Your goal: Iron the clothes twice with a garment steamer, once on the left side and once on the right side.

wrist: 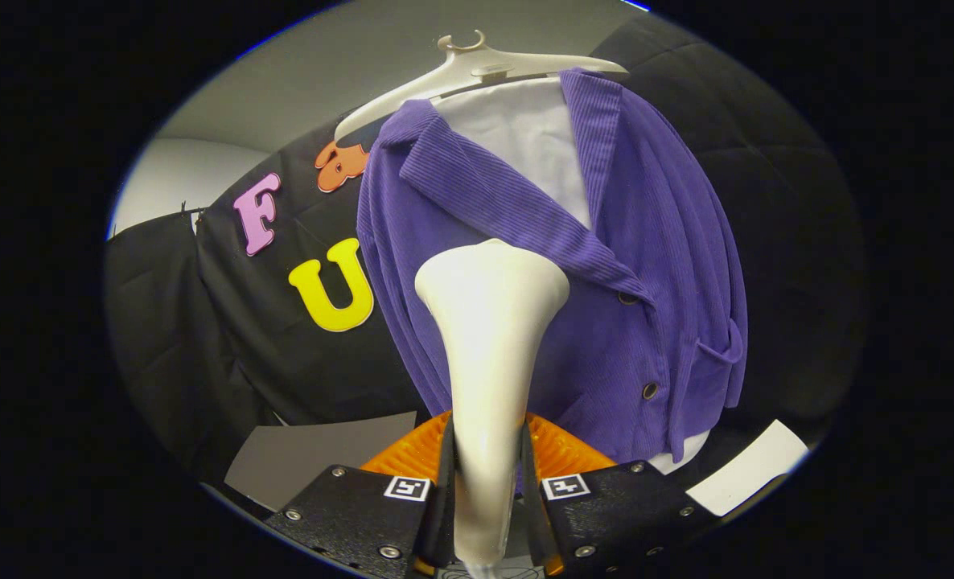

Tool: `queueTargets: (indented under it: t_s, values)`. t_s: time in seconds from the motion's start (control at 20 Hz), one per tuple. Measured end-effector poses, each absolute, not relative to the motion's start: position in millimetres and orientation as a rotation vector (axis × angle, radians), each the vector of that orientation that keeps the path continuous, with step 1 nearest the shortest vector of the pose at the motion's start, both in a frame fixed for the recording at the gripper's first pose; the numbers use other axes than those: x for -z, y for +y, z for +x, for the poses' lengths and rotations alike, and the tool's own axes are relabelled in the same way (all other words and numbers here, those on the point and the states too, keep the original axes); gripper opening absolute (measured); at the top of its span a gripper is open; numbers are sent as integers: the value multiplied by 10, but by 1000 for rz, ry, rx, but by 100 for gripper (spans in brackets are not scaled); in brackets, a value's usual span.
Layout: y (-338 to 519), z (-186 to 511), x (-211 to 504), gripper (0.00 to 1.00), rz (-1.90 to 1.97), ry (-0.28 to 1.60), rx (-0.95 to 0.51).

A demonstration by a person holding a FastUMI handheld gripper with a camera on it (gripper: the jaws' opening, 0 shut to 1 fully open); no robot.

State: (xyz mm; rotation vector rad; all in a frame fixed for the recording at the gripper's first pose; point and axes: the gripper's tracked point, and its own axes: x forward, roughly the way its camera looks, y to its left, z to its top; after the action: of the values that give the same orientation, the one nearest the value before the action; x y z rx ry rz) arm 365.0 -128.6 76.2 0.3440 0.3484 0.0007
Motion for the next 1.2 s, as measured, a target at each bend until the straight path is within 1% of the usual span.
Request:
queueTargets:
  t_s: [0.65, 1.2]
  values:
    - [-1326, 3428, 150, 36, 345, 519, 23]
    - [-1303, 3243, 790, 36, 329, 645, 32]
